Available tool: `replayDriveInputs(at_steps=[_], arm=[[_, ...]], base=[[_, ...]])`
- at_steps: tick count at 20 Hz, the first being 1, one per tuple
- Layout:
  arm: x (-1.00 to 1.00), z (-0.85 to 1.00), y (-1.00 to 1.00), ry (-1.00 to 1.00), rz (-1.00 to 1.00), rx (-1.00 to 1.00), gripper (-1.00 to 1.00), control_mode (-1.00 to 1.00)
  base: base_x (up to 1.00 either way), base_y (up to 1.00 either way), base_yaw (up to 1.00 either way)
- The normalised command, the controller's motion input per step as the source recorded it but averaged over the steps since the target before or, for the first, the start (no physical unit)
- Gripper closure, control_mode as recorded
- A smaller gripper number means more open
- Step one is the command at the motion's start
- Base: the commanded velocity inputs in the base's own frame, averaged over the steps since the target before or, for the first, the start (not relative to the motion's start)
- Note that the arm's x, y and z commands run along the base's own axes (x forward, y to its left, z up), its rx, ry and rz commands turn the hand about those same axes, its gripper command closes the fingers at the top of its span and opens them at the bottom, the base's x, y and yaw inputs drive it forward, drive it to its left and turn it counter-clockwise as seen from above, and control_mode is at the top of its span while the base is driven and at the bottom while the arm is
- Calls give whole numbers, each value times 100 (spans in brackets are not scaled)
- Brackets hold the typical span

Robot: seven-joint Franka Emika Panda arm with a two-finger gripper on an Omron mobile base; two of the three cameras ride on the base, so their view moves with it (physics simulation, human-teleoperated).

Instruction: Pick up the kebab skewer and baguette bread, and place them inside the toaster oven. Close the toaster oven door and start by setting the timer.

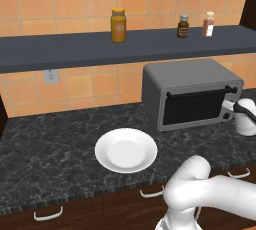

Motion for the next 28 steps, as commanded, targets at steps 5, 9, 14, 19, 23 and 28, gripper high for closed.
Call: replayDriveInputs(at_steps=[5,9,14,19,23,28], arm=[[0,0,0,0,-4,12,100,-100],[0,0,0,0,-6,11,100,-100],[0,0,0,0,-7,13,100,-100],[0,0,0,0,-8,16,100,-100],[0,0,0,0,-6,18,100,-100],[0,0,0,0,-6,19,100,-100]], base=[[0,0,0],[0,0,0],[0,0,0],[0,0,0],[0,0,0],[0,0,0]])
